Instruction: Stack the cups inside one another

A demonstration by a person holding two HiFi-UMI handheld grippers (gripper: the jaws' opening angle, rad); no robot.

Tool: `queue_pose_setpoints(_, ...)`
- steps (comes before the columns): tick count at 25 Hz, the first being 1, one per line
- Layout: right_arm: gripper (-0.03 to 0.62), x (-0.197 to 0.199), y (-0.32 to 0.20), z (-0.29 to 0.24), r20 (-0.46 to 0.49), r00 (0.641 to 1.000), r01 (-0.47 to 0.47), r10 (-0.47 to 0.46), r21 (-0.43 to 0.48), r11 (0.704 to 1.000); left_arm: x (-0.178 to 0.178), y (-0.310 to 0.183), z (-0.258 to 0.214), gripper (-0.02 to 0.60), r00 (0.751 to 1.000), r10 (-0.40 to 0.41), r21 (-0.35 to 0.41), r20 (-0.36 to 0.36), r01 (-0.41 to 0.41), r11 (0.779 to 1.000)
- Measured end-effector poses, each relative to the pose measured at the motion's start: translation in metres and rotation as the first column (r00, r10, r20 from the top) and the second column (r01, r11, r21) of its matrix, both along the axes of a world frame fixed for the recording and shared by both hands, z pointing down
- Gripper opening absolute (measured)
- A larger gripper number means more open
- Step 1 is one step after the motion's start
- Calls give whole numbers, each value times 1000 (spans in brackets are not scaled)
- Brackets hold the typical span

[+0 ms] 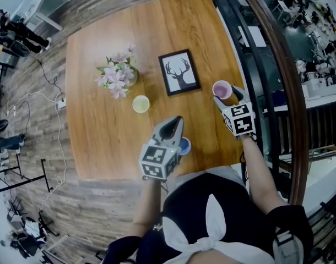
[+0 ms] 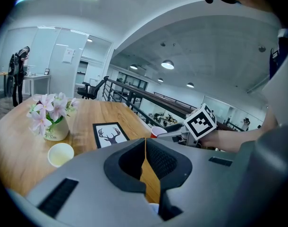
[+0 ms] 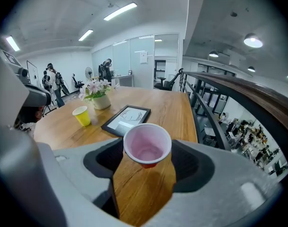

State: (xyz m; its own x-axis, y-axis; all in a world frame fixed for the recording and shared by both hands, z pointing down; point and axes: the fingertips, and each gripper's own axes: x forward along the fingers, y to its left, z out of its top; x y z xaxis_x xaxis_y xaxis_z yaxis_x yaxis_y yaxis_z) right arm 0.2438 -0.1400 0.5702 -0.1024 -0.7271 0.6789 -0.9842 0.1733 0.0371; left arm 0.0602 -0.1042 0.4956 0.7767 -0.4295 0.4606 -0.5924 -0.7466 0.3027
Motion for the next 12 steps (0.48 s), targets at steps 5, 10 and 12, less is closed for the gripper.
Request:
queue_pose_setpoints(5, 314, -4, 1, -16, -3, 1000, 9, -9, 33, 999, -4, 5, -3, 25, 1000, -14, 7, -3, 14, 1000)
queue_pose_setpoints(10, 314, -7, 3, -32, -7, 1000, 17, -17, 67, 998, -10, 10, -5, 25, 1000, -28, 19, -6, 28, 999)
queue_pose_setpoints(12, 314, -9, 4, -37, -9, 1000, 22, -21, 77, 997, -12, 12, -6, 25, 999, -33, 22, -4, 33, 999)
